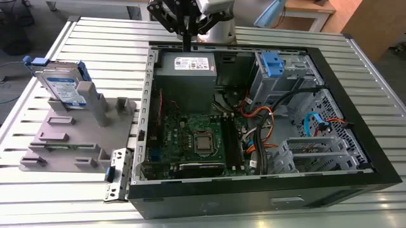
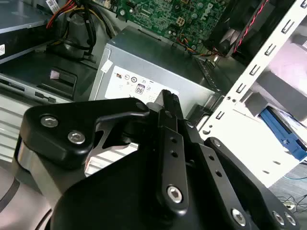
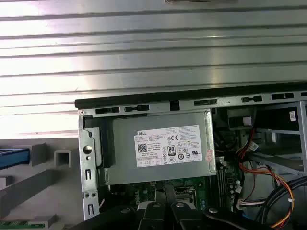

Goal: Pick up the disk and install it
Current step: 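Reach for the disk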

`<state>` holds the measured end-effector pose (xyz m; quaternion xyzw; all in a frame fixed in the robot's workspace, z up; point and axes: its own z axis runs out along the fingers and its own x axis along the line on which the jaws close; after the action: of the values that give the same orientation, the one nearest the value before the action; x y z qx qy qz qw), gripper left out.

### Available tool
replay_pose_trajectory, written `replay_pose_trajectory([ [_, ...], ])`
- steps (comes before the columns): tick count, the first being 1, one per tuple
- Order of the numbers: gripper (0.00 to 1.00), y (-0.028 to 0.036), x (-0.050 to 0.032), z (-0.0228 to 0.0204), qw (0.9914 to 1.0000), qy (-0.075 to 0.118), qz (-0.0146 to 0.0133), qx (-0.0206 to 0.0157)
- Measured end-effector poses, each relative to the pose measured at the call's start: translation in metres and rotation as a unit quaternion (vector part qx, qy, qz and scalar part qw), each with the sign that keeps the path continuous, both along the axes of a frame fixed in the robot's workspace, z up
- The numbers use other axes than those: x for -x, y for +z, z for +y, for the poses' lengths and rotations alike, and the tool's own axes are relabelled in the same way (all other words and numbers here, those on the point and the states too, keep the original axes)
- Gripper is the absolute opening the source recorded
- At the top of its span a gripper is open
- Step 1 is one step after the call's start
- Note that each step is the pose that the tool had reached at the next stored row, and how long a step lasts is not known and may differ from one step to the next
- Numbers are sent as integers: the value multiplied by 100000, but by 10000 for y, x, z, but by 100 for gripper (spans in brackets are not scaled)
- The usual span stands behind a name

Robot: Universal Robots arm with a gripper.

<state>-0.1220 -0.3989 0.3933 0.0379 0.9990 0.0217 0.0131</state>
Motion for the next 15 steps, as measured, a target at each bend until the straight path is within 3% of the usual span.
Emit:
replay_pose_trajectory([
  [15, 11, 0, 22, 0, 100000, -5, -2, 0],
])
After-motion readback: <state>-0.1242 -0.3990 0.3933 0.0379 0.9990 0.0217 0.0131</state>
